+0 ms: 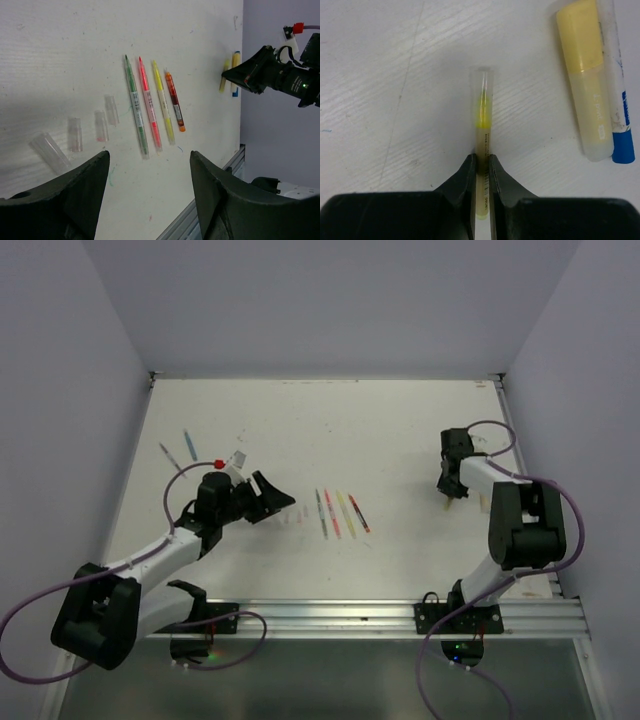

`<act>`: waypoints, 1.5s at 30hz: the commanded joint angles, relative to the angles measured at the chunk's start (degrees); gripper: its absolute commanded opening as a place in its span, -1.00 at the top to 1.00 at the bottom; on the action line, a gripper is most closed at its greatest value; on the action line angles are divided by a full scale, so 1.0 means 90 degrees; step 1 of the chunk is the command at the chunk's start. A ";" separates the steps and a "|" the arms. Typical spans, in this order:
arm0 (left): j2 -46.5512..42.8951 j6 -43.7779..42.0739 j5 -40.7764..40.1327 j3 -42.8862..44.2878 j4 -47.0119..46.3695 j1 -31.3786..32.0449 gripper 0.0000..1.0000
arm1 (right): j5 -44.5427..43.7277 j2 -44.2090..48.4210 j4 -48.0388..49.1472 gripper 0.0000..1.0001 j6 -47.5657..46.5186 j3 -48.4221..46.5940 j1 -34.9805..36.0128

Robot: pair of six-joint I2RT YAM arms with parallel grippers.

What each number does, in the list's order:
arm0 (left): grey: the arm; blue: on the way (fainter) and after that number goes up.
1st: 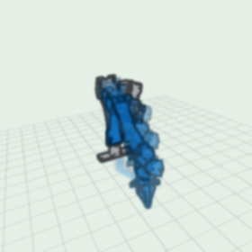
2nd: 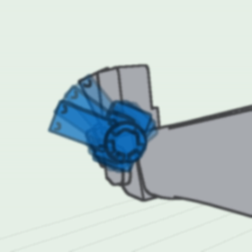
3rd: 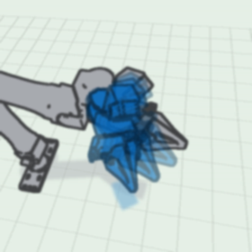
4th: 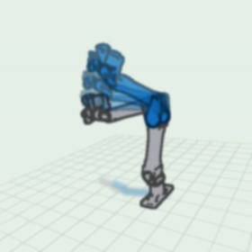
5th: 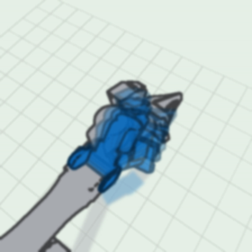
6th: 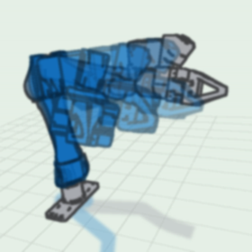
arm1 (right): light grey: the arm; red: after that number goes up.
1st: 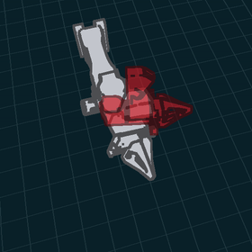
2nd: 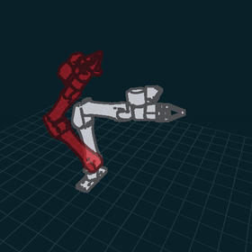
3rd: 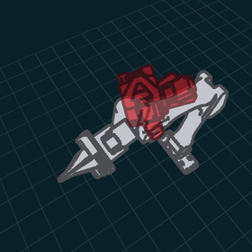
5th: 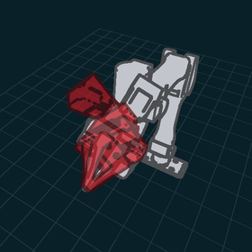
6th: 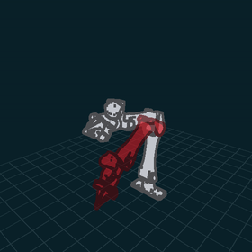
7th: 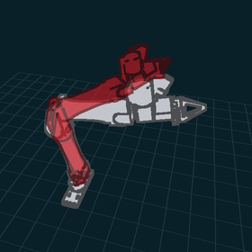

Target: Open the pen caps

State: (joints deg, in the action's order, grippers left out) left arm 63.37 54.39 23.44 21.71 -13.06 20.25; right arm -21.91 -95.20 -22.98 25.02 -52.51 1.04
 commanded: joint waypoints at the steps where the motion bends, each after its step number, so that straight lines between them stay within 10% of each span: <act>1: 0.0194 -0.0086 0.0188 -0.0030 -0.0668 -0.0053 -0.37 | 0.0256 -0.0184 -0.0084 1.00 -0.0104 0.0034 0.0333; 20: 0.0976 0.0098 0.1292 0.0976 -0.1136 -0.0248 -0.34 | 0.6086 0.2267 0.1967 1.00 -0.0954 0.0737 0.2227; 45: 0.0967 0.0236 0.0872 0.1044 -0.0629 0.0279 -0.26 | 0.5394 0.1046 0.3237 1.00 0.0033 0.0161 0.4621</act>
State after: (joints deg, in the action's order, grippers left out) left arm 73.78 56.64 32.10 29.80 -19.31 22.41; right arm 28.77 -85.23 2.70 23.90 -48.53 42.37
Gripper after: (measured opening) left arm 0.641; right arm 0.128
